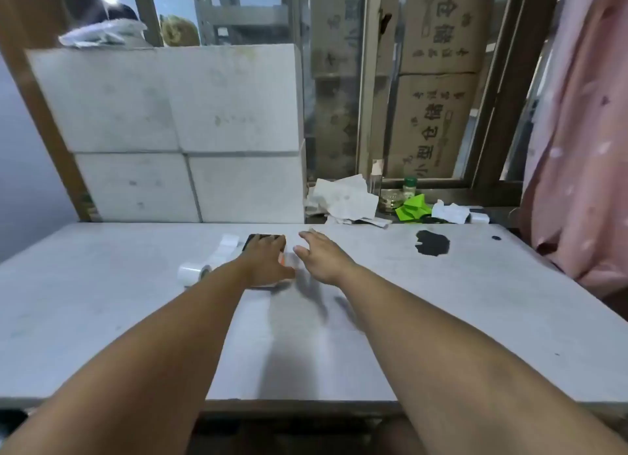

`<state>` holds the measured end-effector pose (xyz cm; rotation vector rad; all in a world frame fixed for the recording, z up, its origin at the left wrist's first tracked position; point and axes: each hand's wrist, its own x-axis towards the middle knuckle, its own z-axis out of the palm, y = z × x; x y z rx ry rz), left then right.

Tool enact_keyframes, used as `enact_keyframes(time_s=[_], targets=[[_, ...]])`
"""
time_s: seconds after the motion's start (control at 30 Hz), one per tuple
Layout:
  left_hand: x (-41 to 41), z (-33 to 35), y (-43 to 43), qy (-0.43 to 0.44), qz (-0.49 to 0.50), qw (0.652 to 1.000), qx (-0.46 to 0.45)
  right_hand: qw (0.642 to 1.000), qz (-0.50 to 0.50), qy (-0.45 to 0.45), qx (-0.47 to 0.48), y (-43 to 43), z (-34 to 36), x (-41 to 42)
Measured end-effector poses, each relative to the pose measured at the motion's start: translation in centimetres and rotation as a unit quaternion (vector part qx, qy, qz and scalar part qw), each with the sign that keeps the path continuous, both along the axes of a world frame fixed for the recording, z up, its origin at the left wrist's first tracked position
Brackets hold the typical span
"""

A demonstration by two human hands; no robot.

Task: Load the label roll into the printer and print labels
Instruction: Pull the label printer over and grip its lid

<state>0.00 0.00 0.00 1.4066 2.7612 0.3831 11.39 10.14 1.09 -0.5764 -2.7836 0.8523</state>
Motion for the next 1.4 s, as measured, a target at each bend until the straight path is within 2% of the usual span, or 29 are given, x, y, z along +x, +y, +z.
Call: enact_keyframes(time_s=[0.17, 0.3, 0.37, 0.47, 0.63, 0.77, 0.9, 1.2, 1.4], targets=[[-1.2, -2.0, -0.6, -0.105, 0.126, 0.983, 0.08, 0.998, -0.04, 0.004, -0.055, 0.4, -1.2, -1.0], [-0.6, -3.5, -0.1, -0.055, 0.182, 0.972, 0.135, 0.998, -0.019, -0.021, -0.065, 0.0, -2.3, -2.1], [-0.4, -3.8, 0.2, -0.073, 0.196, 0.962, 0.176, 0.997, -0.017, -0.024, -0.072, 0.1, -2.8, -2.2], [-0.2, -4.1, 1.2, -0.121, 0.165, 0.949, 0.239, 0.995, -0.055, 0.009, -0.086, 0.5, -3.4, -2.4], [0.6, -4.4, 3.4, -0.164, 0.136, 0.936, 0.282, 0.98, -0.142, 0.062, -0.125, 2.7, -3.9, -2.3], [0.9, -4.9, 5.2, -0.199, 0.133, 0.916, 0.322, 0.948, -0.199, 0.125, -0.215, 4.2, -3.6, -1.6], [1.2, -5.7, 5.6, -0.274, 0.153, 0.875, 0.369, 0.913, -0.244, 0.157, -0.289, 4.9, -4.7, -1.1], [1.5, -5.9, 5.1, -0.276, 0.145, 0.879, 0.36, 0.922, -0.228, 0.179, -0.258, 4.9, -5.7, -0.7], [1.7, -5.7, 4.9, -0.269, 0.14, 0.88, 0.366, 0.91, -0.244, 0.2, -0.268, 4.9, -6.1, -1.1]])
